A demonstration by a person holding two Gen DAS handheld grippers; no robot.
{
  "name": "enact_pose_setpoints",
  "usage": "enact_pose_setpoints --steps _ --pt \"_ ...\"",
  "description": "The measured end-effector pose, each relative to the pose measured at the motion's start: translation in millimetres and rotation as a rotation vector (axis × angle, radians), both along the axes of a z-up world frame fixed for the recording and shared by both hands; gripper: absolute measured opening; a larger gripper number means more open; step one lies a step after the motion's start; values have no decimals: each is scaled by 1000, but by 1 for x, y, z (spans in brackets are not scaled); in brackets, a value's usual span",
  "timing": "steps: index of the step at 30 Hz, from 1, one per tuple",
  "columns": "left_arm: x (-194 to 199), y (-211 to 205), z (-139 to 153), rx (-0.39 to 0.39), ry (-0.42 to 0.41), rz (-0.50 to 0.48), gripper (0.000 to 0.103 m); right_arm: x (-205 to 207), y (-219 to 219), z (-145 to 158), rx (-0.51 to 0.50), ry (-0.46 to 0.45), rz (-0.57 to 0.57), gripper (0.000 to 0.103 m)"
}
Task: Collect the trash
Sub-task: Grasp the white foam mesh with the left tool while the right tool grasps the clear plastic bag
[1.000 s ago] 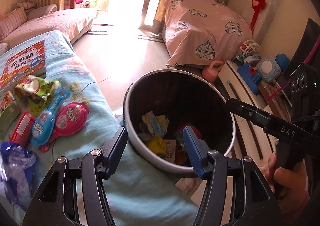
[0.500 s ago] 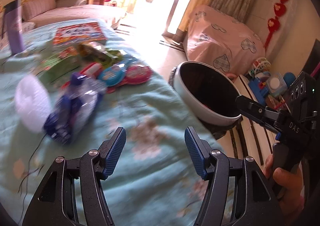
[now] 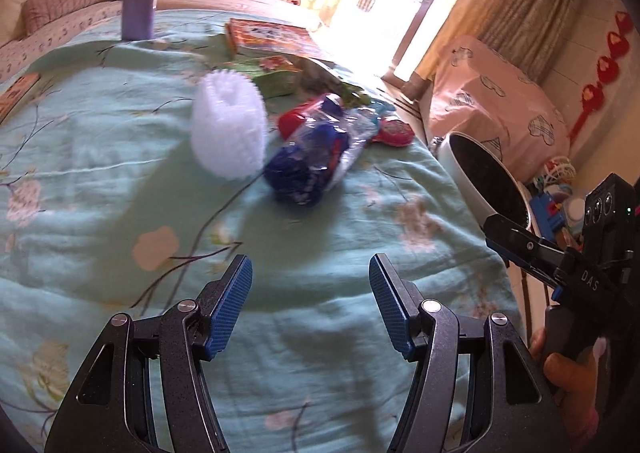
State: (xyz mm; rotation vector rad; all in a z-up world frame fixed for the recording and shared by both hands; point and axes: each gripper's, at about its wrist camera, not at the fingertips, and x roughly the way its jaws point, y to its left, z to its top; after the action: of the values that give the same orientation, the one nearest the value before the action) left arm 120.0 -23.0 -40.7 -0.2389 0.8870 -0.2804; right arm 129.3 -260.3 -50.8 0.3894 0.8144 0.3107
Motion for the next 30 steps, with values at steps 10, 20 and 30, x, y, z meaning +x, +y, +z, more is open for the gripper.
enact_pose_setpoints --steps 10,20,30 --pt "12 26 3 7 -1 64 62 14 22 -2 13 10 38 89" --pt "52 53 6 -13 -2 109 62 47 53 -5 98 29 92 86" --pt "102 64 -11 -109 17 20 43 95 84 -23 160 112 81 62"
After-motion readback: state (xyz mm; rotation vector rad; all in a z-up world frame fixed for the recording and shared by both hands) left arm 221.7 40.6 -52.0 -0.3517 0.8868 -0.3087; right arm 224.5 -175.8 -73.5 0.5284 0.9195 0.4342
